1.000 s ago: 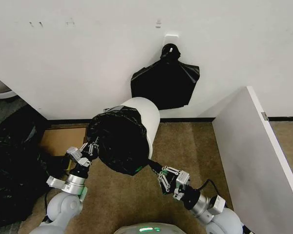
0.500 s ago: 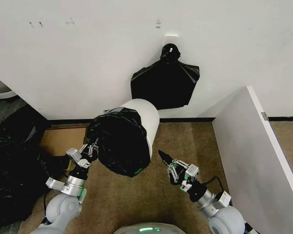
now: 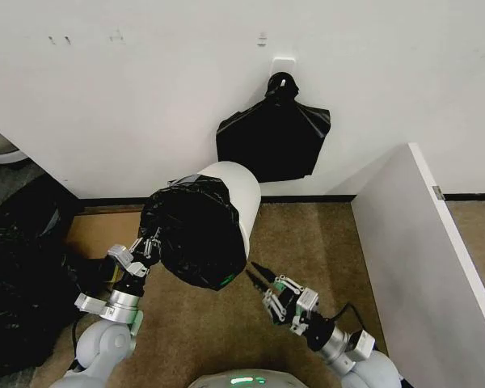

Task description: Place the garbage bag over the trash bin.

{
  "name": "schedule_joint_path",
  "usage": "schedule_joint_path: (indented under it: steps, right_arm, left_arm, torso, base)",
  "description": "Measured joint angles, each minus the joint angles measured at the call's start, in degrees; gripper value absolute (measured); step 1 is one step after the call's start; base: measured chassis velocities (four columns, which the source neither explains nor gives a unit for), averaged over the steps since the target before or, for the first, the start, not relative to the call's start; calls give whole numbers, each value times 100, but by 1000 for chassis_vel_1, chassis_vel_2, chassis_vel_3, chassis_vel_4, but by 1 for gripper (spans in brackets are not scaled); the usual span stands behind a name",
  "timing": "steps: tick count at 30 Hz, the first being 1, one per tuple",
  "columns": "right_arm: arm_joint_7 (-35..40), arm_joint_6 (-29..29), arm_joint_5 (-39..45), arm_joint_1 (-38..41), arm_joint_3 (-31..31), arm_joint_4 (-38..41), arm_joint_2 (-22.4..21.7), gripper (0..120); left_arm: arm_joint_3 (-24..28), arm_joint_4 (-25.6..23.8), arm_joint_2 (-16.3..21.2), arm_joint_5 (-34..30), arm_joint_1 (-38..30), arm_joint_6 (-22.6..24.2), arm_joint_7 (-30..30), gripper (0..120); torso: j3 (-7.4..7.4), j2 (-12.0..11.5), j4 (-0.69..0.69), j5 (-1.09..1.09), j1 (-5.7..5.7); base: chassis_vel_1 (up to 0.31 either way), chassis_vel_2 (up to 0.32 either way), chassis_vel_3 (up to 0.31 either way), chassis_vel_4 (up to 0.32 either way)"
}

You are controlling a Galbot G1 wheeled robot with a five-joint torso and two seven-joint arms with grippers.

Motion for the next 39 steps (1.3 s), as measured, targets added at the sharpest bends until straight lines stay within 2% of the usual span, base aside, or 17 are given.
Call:
schedule_joint_path:
  steps: [1,2,5,8,11,12,14,16,21,23,31,39]
  right_arm:
    - [-14,6,-2,1,-1,-8,2,32]
    - [-71,32,-29,19,-6,-50,24,41]
    - [-52,33,-47,33,-10,-57,43,48]
    - [213,-14,-206,62,-18,-47,98,63]
    - [280,-21,-260,69,-22,-45,112,66]
    - [335,-28,-314,70,-36,-34,129,72]
    - [339,-38,-327,63,-48,-22,131,63]
    - [336,-45,-328,62,-50,-18,131,60]
    - [264,-51,-318,76,-50,-21,130,37]
    - [263,-50,-318,77,-50,-22,132,34]
    - [277,-30,-303,74,-65,3,152,1]
    - [429,-14,0,97,-72,-10,161,0]
  left_arm:
    - [1,0,-1,-1,0,0,0,0]
    - [8,-2,-4,-5,0,0,-1,0]
    - [15,-7,-6,-5,3,0,-1,0]
    - [33,-14,-11,-5,10,2,3,0]
    - [40,-15,-13,-5,9,3,5,0]
    - [51,-16,-19,-6,5,6,6,0]
    - [56,-17,-20,-5,1,10,6,0]
    - [56,-18,-20,-5,-1,11,6,0]
    - [44,-40,-5,-5,12,13,6,0]
    - [42,-47,-4,-6,14,13,6,0]
    - [35,-70,-5,-22,19,17,3,0]
    - [35,-83,5,-24,27,31,7,0]
  torso:
    - [0,0,0,0,0]
    - [0,0,0,0,0]
    - [0,0,0,0,0]
    - [0,0,0,0,0]
    - [0,0,0,0,0]
    - [0,0,0,0,0]
    - [0,0,0,0,0]
    - [0,0,0,0,0]
    - [0,0,0,0,0]
    - [0,0,0,0,0]
    - [0,0,-1,0,0]
    - [0,0,0,0,0]
  base:
    - [0,0,0,0]
    - [0,0,0,0]
    - [0,0,0,0]
    - [0,0,0,0]
    - [0,0,0,0]
    - [0,0,0,0]
    - [0,0,0,0]
    - [0,0,0,0]
    - [0,0,0,0]
    - [0,0,0,0]
    - [0,0,0,0]
    - [0,0,0,0]
